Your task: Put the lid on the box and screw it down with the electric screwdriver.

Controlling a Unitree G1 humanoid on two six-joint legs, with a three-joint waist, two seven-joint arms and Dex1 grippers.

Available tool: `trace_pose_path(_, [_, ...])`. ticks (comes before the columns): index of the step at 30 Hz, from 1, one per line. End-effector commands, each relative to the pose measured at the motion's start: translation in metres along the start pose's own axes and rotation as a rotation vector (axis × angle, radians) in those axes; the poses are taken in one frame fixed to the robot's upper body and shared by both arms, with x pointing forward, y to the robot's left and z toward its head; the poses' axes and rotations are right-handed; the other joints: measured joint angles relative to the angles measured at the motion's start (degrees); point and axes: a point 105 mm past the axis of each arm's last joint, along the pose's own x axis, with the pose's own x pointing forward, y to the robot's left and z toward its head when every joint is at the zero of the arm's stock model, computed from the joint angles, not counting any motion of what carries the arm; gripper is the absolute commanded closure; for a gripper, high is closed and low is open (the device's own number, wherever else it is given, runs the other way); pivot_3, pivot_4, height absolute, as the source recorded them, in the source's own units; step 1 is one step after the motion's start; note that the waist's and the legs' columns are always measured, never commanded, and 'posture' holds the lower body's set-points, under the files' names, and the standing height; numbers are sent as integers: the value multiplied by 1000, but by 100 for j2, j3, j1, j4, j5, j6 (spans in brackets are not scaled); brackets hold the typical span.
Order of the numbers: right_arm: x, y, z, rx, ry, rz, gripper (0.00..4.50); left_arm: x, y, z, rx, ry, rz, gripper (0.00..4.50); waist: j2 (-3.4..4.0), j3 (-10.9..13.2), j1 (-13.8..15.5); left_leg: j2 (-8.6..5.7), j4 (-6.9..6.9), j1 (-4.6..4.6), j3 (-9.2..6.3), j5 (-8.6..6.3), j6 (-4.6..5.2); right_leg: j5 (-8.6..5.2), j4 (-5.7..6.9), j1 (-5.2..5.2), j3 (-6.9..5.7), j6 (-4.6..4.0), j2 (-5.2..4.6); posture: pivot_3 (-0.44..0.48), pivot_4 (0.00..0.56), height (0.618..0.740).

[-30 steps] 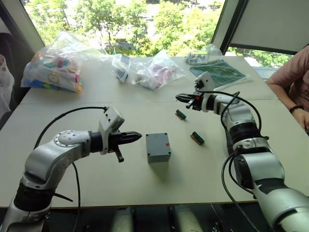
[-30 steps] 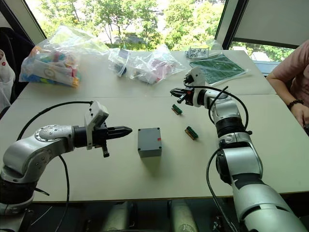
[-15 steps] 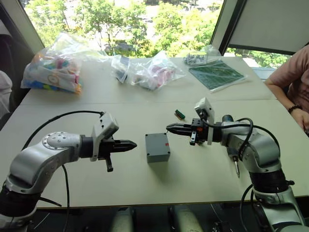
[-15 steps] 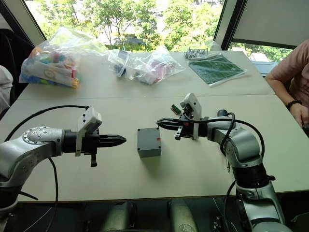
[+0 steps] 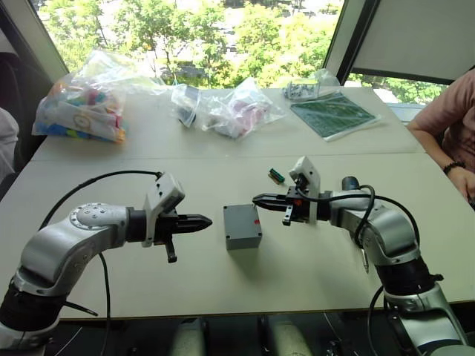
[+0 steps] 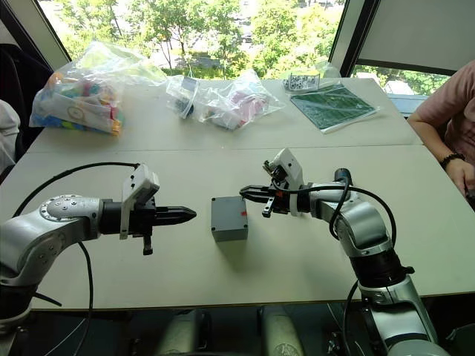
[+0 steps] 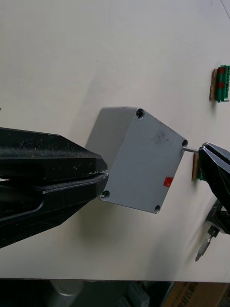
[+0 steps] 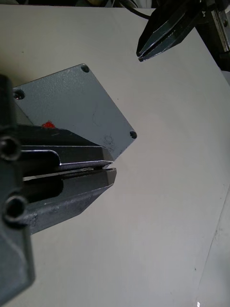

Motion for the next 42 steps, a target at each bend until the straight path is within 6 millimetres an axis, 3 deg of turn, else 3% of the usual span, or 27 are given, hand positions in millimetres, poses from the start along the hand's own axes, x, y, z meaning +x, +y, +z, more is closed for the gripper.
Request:
trace_pose_path(1, [1,-1,12,-43,-33,-1,4473,-1,-4,7,37,-23,-3,4500,0,0,0,0,0,0,0,0,0,0,0,0,0,0,0,0,150,740])
trace_pose_path(23, [2,-3,0,-63,23,-2,4473,0,-3,6,42,-27,-5,4500,0,0,1,0,0,0,0,0,0,0,0,0,0,0,0,0,150,740])
trace_pose_path(26, [2,-5,-1,-69,25,-10,3791,1,-3,6,44,-27,-5,4500,0,0,1,0,0,0,0,0,0,0,0,0,0,0,0,0,150,740])
trace_pose_path(31, [-4,-13,11,-89,3,-42,1695,2,-4,10,47,-41,-10,4500,0,0,2,0,0,0,0,0,0,0,0,0,0,0,0,0,150,740])
trace_pose_path(33, [-12,-15,22,-84,-15,-52,1454,1,-5,16,46,-69,-19,4500,-1,1,3,0,0,0,0,0,0,0,-1,0,0,0,0,0,150,740])
trace_pose_path(38, [-56,-37,61,-40,-50,-182,1454,2,-8,41,92,-142,-54,4500,-8,8,28,0,1,-3,-1,0,0,0,-2,0,0,-1,-1,0,150,740])
trace_pose_path(40, [-89,-54,80,15,-119,-315,805,7,-15,52,144,-164,-95,4500,-11,9,38,0,1,-3,-1,0,0,0,-4,1,-1,-1,-1,0,150,740])
trace_pose_path(42, [-118,-72,85,42,-97,-505,337,14,-22,62,188,-185,-132,4500,-12,10,50,-1,1,-4,-1,0,0,0,-7,2,-1,0,-1,0,150,740])
